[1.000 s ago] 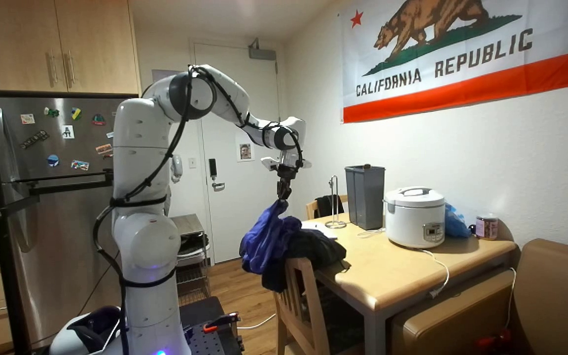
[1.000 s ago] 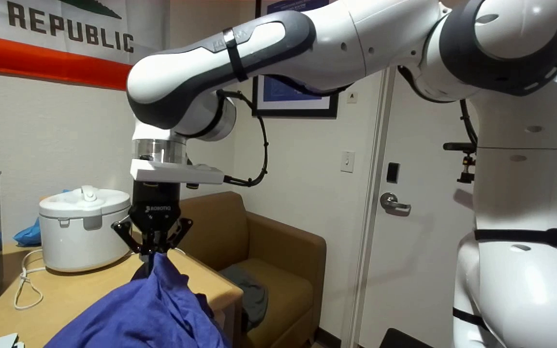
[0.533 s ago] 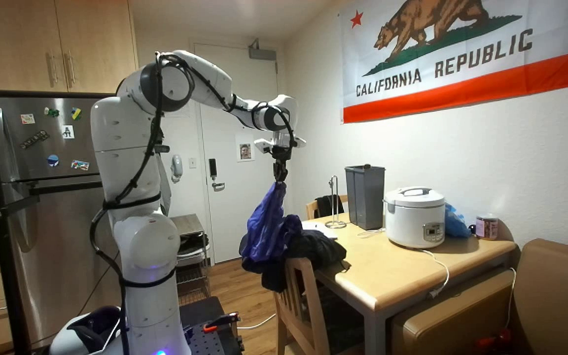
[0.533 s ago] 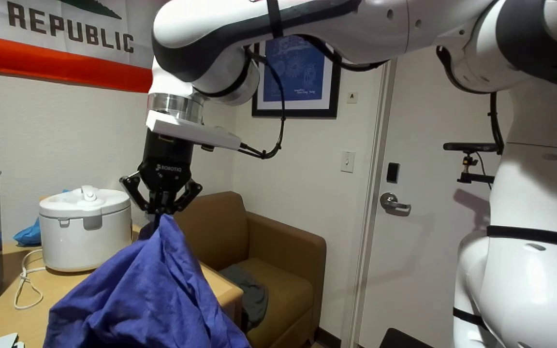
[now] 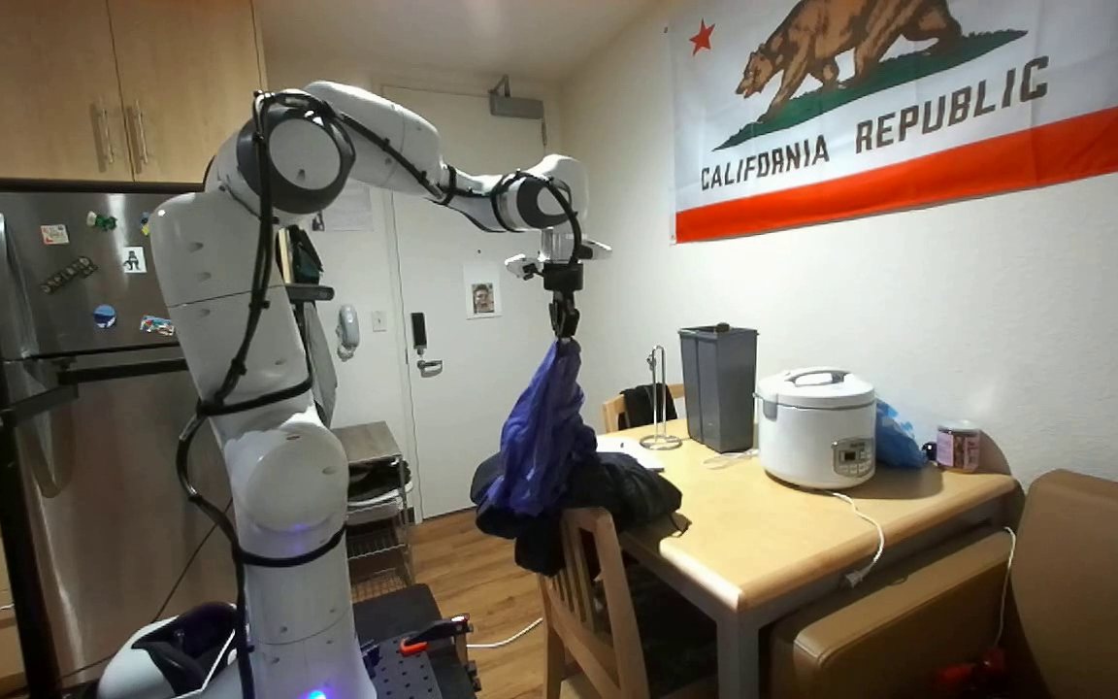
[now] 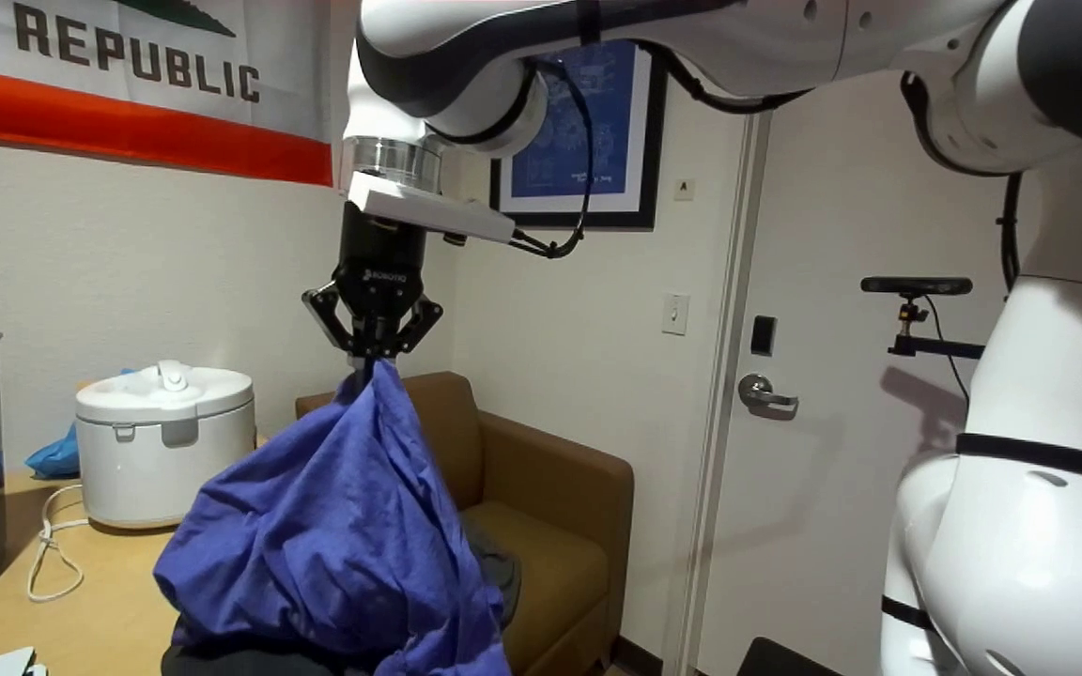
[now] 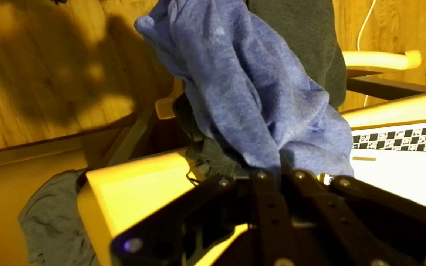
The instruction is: Put the blue t-shirt on the table
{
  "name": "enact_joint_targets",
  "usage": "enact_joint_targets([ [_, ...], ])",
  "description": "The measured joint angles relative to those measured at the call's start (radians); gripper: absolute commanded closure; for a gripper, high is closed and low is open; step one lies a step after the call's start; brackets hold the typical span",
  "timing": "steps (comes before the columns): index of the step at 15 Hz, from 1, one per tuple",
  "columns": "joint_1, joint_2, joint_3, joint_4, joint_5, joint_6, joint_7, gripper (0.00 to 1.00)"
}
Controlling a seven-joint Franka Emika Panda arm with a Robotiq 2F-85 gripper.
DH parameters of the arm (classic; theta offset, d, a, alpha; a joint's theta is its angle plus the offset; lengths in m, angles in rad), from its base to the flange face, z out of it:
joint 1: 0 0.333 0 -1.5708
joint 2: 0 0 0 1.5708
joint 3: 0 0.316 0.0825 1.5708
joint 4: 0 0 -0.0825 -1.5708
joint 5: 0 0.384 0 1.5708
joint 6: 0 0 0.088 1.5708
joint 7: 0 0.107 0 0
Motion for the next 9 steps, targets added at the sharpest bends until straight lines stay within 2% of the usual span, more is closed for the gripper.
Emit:
enact_joint_targets([
  [9, -0.055, -0.071, -0.007, 0.028, -0.053, 0.0, 0.0, 0.99],
])
